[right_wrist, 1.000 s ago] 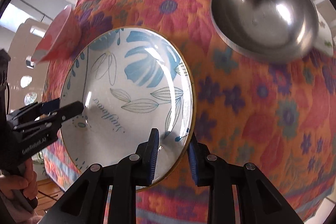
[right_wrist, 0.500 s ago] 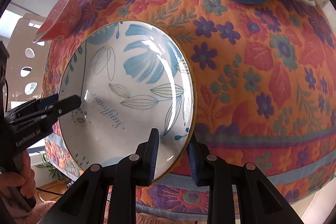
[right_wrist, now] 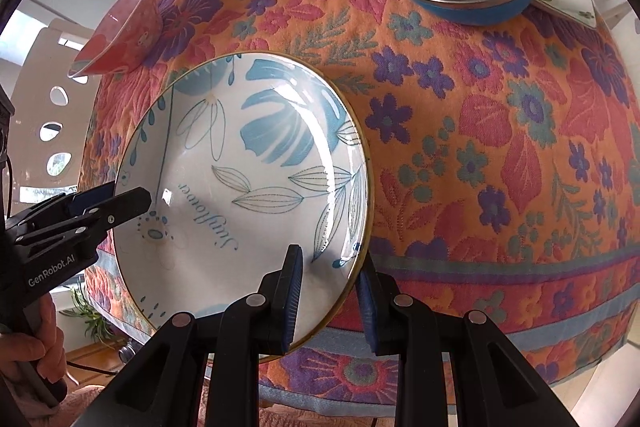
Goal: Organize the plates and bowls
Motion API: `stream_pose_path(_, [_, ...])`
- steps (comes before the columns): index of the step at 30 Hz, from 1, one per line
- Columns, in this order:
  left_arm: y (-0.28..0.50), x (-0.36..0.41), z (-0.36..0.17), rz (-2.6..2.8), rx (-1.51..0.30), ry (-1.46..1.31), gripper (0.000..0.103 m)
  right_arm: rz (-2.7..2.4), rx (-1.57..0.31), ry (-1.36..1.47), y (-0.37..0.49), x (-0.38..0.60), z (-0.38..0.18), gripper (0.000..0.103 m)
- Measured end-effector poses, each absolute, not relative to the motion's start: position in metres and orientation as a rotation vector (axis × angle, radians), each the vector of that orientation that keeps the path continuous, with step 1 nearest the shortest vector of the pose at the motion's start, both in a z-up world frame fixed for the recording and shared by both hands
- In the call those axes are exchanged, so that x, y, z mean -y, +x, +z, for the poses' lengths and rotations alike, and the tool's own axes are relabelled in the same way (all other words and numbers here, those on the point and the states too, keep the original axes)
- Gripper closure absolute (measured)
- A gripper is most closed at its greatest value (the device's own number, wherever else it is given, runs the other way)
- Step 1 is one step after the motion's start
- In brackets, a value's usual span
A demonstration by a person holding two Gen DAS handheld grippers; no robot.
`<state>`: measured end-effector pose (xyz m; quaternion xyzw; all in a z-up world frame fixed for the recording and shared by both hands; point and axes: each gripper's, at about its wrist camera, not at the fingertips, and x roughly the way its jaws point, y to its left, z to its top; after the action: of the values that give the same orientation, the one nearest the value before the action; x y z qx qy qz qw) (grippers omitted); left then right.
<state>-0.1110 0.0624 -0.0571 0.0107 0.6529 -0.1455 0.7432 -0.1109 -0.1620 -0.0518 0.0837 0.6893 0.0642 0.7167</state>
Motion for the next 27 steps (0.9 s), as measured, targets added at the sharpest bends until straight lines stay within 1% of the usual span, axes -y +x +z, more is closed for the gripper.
stream_pose_path(6, [-0.112,-0.069,-0.053,-0.238,-1.428,-0.061,0.064,0.255,-1.592,0.097,-0.103,0.159,-0.058,0.077])
stream_pose_path(17, [-0.114,-0.072,-0.05,-0.109,-1.431,-0.131,0.064,0.386,-1.625,0.048,-0.095,0.164,-0.057,0.077])
stream_pose_path(20, [-0.114,-0.069,-0.046,-0.076,-1.425,-0.124,0.064,0.414,-1.624,0.05,-0.089,0.171,-0.054,0.077])
stream_pose_path(21, [-0.114,-0.067,-0.044,-0.056,-1.423,-0.106,0.062,0.423,-1.624,0.054,-0.087,0.175,-0.053,0.077])
stream_pose_path(24, [-0.112,-0.061,-0.037,0.028,-1.428,-0.024,0.062,0.454,-1.601,0.059,-0.078,0.182,-0.043,0.077])
stream_pose_path(27, [-0.108,-0.059,-0.026,0.055,-1.426,-0.043,0.062,0.478,-1.577,0.041,-0.068,0.187,-0.029,0.077])
